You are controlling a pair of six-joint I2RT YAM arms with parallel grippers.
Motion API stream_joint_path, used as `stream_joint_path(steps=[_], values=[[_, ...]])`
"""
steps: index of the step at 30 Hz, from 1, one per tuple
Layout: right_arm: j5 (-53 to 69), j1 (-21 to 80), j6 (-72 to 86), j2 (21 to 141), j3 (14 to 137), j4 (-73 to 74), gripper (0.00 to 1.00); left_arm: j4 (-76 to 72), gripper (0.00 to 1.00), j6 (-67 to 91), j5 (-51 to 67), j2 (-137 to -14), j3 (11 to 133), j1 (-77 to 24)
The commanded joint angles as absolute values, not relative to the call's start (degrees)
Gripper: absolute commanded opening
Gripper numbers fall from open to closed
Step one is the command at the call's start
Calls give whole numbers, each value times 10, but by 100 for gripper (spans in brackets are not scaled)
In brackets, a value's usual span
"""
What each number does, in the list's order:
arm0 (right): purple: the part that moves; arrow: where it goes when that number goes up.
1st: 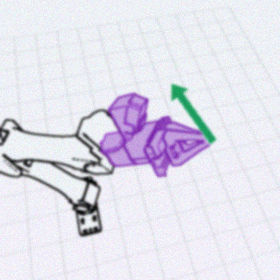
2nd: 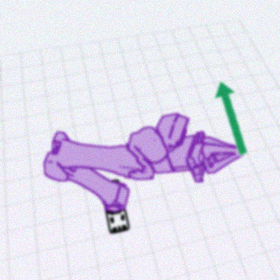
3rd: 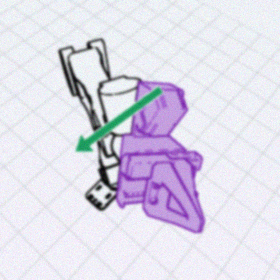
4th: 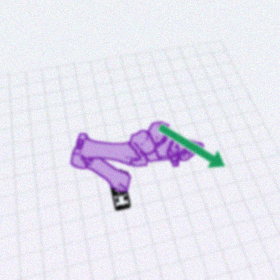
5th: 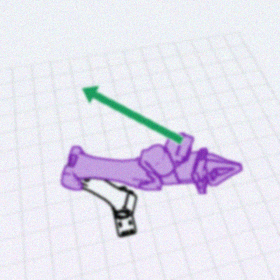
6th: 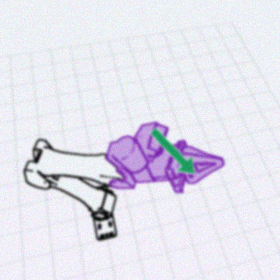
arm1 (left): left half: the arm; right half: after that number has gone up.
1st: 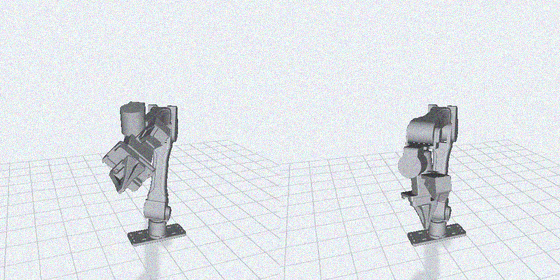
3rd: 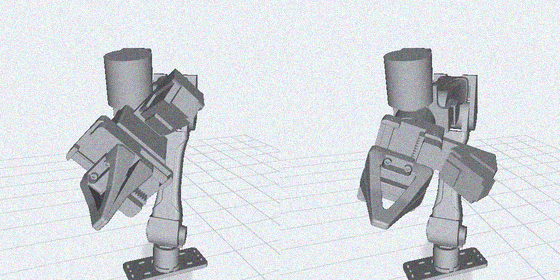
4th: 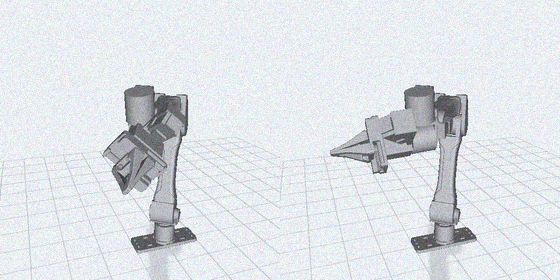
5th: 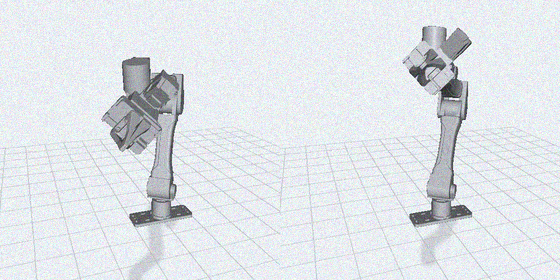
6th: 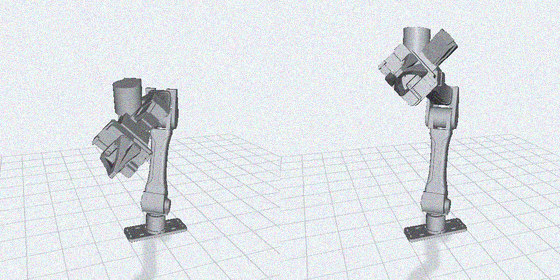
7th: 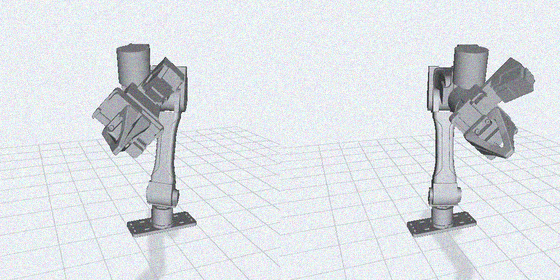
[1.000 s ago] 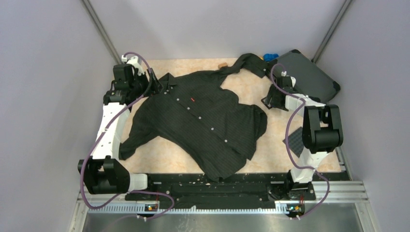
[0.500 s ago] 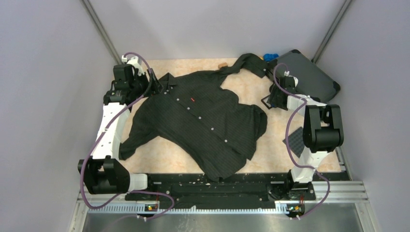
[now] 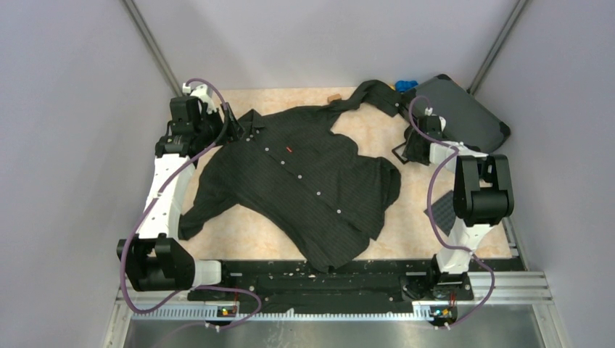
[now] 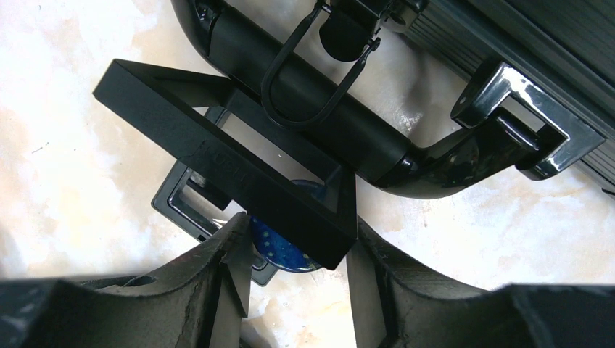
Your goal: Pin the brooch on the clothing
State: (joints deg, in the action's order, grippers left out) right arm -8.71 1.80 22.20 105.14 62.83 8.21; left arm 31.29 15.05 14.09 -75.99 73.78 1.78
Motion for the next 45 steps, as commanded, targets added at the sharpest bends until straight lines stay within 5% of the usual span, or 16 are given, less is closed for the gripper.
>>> stream_joint_path(steps=[1,13,32,45], values=[[-91,14,216,1019,653,80,38,294,74,151,151,-743,736,18],[-62,65,153,912,634,102,34,275,74,173,206,-747,727,3],[69,499,-74,838,637,-16,33,175,71,282,399,-766,669,-82],[41,546,-121,803,658,-1,33,202,62,238,533,-786,642,-159]])
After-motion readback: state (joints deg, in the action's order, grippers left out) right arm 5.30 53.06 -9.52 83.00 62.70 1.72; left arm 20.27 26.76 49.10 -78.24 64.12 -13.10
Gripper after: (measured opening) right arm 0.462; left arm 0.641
